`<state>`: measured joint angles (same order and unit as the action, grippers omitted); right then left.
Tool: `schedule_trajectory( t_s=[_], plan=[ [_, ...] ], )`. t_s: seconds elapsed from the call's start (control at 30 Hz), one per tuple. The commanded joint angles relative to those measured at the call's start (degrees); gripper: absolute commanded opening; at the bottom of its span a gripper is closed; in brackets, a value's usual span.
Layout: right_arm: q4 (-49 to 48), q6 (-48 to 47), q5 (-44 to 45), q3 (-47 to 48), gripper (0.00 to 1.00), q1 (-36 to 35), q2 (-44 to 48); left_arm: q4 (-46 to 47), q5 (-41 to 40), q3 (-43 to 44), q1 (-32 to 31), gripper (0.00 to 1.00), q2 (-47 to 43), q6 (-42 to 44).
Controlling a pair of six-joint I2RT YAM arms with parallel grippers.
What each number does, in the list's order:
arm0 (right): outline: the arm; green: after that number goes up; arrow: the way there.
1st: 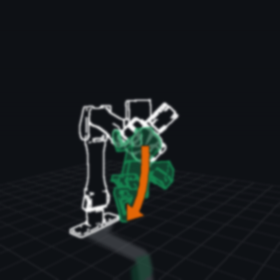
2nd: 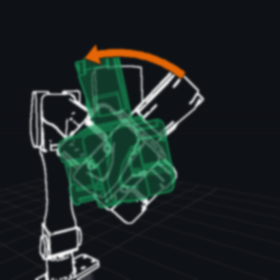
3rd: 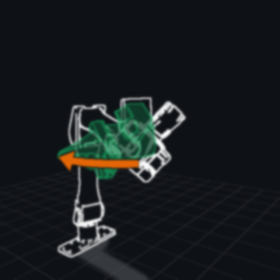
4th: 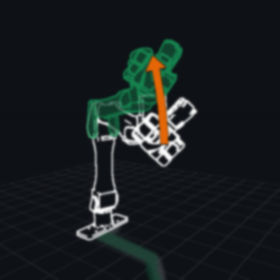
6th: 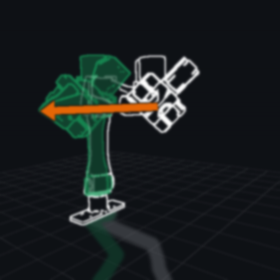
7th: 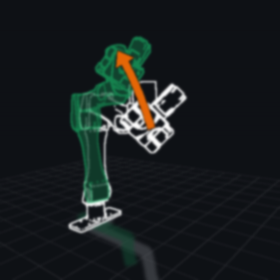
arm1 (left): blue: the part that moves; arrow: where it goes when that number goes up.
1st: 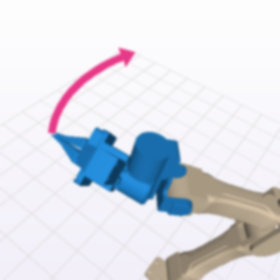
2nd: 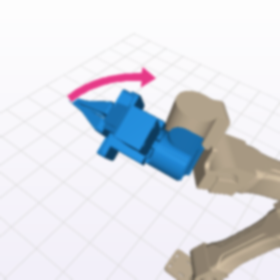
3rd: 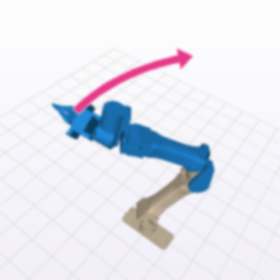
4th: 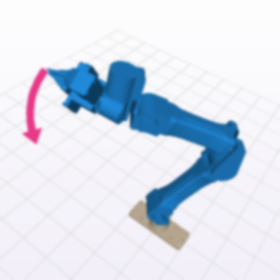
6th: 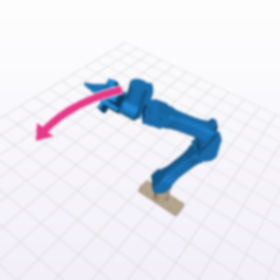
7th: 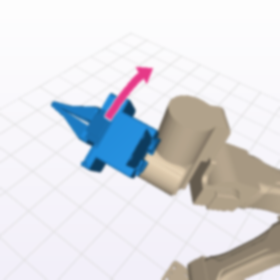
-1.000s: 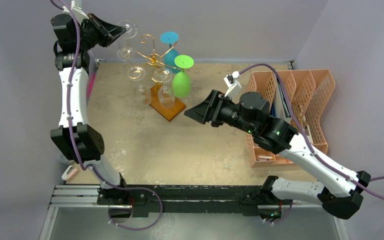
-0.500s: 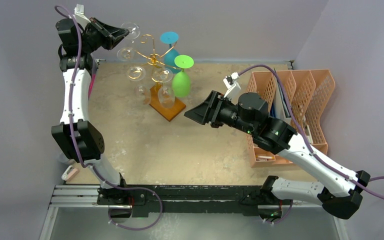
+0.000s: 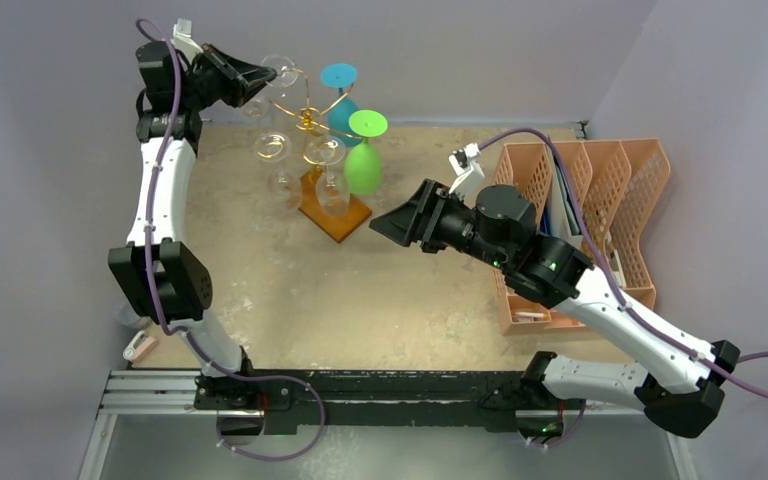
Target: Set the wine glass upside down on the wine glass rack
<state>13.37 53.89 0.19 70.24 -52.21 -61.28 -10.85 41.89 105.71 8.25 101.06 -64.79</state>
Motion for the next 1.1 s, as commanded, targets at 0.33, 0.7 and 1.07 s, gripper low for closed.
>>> schedule_trajectory(
  t_s=[0.33,0.7,1.07],
  plan=[
    [-2.95,-0.84,1.06,0.98,0.67,0.09,-1.26,5.74,1.76,-0.37,-2.41,0.00,-1.99,-4.48],
    [-2.64,-0.16,1.97,0.82,0.66,0.06,-1.86,5.58,-0.44,3.23,-3.77,0.00,1.88,-6.04],
    [-2.02,-0.01,2.73,0.64,0.65,0.10,-2.00,3.91,-0.97,12.12,-2.20,0.00,8.66,-4.12]
  ],
)
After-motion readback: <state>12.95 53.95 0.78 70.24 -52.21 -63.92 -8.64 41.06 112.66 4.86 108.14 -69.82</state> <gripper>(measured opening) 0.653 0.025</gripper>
